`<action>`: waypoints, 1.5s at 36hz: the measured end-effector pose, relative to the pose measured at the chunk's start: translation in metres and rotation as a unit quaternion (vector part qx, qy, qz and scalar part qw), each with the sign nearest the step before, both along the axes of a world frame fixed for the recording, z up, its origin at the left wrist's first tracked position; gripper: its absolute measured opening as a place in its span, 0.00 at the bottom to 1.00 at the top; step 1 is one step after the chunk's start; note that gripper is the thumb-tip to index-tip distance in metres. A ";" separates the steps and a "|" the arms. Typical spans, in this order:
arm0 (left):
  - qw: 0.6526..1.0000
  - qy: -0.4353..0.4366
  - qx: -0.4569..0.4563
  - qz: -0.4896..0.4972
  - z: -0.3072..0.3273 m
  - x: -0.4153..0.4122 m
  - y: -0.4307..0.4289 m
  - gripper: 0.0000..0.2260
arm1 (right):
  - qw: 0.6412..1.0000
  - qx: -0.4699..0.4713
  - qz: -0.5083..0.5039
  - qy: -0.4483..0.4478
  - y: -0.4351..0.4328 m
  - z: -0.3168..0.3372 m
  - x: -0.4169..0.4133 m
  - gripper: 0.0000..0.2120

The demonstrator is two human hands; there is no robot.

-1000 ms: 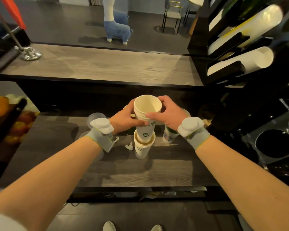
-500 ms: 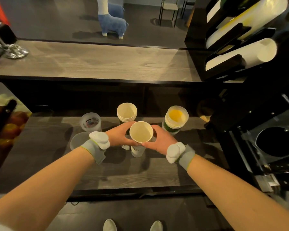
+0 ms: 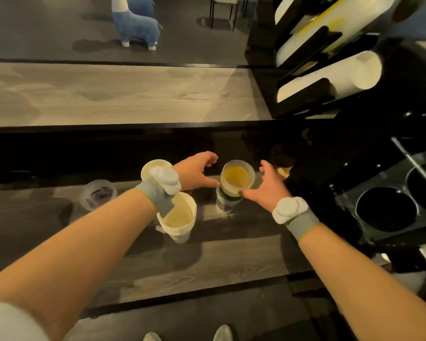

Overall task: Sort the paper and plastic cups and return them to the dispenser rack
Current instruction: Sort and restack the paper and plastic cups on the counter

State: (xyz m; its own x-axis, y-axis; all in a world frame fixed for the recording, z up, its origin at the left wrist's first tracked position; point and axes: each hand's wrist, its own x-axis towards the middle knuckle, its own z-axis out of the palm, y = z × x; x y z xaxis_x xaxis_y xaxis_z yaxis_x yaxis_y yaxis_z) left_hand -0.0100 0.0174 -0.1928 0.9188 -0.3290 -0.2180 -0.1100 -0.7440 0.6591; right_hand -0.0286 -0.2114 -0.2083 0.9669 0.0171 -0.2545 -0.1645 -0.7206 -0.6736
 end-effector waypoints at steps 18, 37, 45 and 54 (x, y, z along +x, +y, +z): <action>0.999 0.006 0.024 -0.040 -0.028 0.024 -0.029 0.31 | 0.998 0.052 0.028 -0.028 0.000 -0.025 0.009 0.35; 0.966 -0.002 -0.258 0.003 0.087 0.034 0.046 0.37 | 0.969 0.169 0.112 -0.141 0.050 0.109 0.034 0.31; 0.972 -0.029 -0.227 0.058 0.100 0.012 0.105 0.34 | 0.960 0.197 0.150 -0.132 0.112 0.112 0.033 0.32; 0.960 -0.017 -0.256 0.110 0.096 -0.030 0.166 0.36 | 0.954 0.197 0.200 -0.105 0.183 0.104 0.024 0.31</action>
